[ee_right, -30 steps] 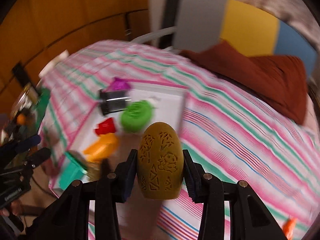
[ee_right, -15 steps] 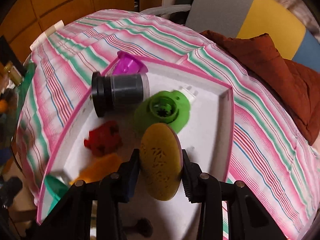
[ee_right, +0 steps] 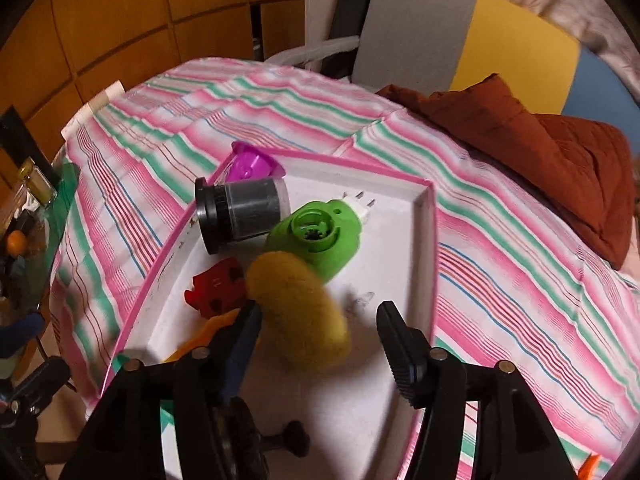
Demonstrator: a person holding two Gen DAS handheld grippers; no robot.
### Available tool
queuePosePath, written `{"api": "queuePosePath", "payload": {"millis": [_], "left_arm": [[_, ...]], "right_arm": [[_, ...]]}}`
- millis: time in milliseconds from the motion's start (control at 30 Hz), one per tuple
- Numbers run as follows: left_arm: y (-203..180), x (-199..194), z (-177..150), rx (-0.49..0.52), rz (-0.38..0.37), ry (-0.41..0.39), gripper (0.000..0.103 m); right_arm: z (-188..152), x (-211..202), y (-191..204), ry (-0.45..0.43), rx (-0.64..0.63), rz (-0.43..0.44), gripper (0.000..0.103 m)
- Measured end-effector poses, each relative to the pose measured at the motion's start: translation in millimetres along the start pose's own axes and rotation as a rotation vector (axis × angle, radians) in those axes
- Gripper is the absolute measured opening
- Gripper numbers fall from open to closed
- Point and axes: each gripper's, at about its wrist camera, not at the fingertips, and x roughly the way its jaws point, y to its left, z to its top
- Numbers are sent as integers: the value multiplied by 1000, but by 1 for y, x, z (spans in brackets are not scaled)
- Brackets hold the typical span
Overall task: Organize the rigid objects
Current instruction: 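Lower the yellow egg into the tray and open the right gripper, then reach the left gripper to the red metallic cylinder and grasp it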
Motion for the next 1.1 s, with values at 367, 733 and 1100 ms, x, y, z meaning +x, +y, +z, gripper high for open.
{"api": "queuePosePath", "payload": {"millis": [367,733,1100], "left_arm": [[-15,-10,2,46,-2,-20,53],[-32,-14,3,77,-26,-20,53],[-54,-20,9,107,-88,-33,53]], "right_arm": [[-23,-48,-34,-124,93,-71,66],[-69,-81,-87,-129,90,-214,72],[-117,-117,-178,-125,277,-344,72]]}}
